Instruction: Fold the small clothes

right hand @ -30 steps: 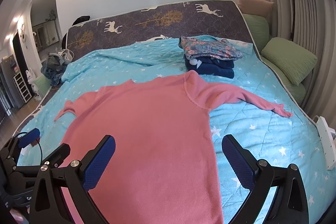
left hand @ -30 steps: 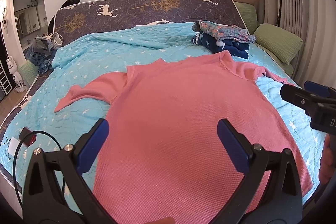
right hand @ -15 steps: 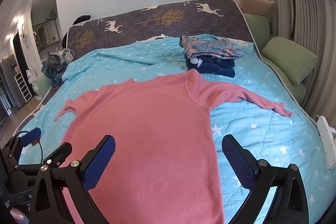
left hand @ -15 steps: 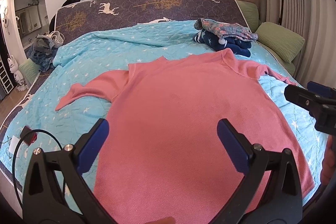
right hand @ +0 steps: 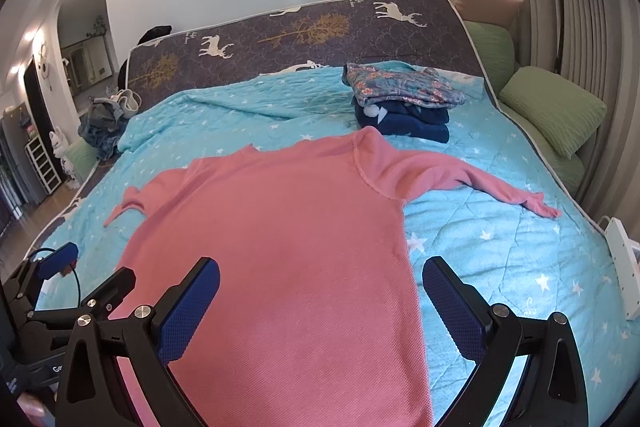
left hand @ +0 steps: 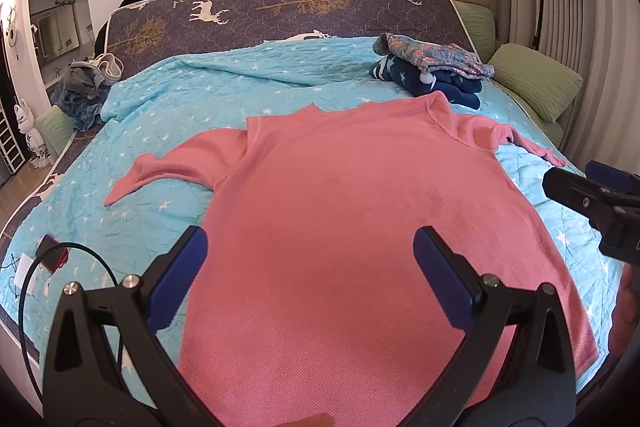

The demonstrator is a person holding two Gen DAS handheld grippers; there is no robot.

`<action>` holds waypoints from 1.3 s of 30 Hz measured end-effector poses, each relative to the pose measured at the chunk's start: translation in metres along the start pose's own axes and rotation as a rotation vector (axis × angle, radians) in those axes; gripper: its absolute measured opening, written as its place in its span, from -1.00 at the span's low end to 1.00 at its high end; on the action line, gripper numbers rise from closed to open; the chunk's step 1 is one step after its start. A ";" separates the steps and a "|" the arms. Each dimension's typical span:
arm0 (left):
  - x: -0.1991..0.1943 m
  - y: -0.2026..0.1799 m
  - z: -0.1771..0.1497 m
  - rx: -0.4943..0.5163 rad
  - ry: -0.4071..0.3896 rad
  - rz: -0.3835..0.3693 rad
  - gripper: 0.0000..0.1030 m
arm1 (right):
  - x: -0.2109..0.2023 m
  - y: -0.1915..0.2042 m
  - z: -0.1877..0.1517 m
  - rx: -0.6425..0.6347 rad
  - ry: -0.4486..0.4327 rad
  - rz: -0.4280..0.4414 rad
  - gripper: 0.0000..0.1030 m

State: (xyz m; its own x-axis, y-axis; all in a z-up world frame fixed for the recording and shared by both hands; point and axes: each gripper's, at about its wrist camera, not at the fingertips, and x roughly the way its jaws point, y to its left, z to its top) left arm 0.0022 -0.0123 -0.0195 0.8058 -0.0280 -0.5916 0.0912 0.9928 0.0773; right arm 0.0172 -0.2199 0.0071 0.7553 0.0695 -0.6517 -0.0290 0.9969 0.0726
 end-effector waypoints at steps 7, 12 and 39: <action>0.002 0.002 0.000 -0.005 0.000 -0.003 0.99 | 0.001 0.004 0.002 -0.015 0.002 -0.007 1.00; 0.004 0.007 0.001 -0.012 0.002 -0.008 0.99 | 0.003 0.009 0.003 -0.029 0.005 -0.009 1.00; 0.044 0.069 -0.001 -0.178 0.060 -0.035 0.99 | 0.035 0.040 0.010 -0.085 0.057 -0.017 1.00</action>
State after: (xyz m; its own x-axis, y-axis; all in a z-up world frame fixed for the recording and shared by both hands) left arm 0.0433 0.0551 -0.0410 0.7669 -0.0609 -0.6388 0.0088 0.9964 -0.0844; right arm 0.0493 -0.1775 -0.0050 0.7179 0.0521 -0.6942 -0.0737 0.9973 -0.0013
